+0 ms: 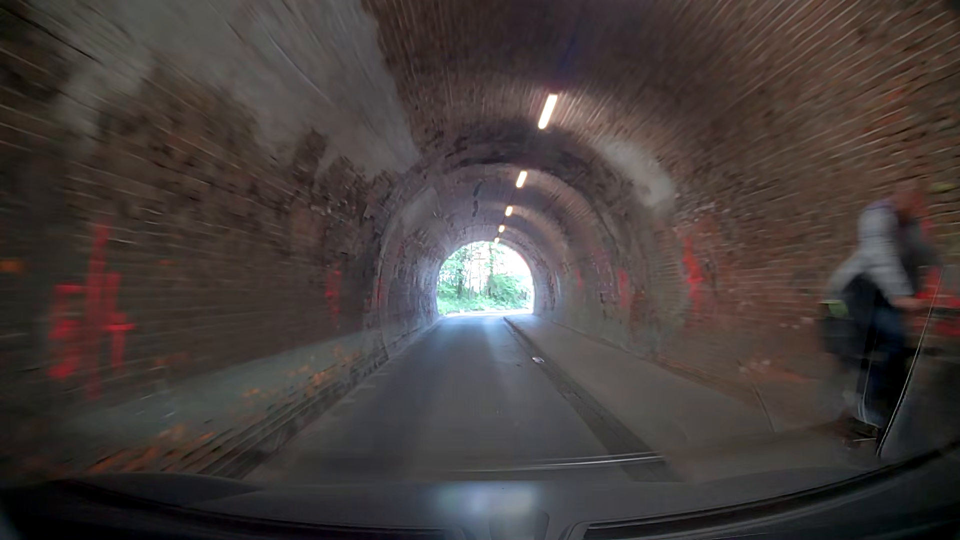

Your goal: Follow the waypoints while adhering to traffic rules and regulations

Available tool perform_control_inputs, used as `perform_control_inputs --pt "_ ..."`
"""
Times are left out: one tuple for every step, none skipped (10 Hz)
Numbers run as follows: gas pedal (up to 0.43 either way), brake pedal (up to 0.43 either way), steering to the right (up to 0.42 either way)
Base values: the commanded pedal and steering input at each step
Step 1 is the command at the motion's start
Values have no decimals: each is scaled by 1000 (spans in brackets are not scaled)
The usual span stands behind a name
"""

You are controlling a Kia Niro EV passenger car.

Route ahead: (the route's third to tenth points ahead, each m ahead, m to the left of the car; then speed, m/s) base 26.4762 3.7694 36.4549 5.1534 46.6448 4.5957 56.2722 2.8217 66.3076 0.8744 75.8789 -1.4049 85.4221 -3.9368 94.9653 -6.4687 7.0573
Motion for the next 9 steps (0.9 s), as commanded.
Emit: perform_control_inputs --pt "67 0 -6" --pt "67 0 -6" --pt "67 0 -6" --pt "67 0 -6" --pt "67 0 -6" --pt "67 0 -6" --pt "67 0 -6" --pt "67 0 -6" --pt "67 0 -5"
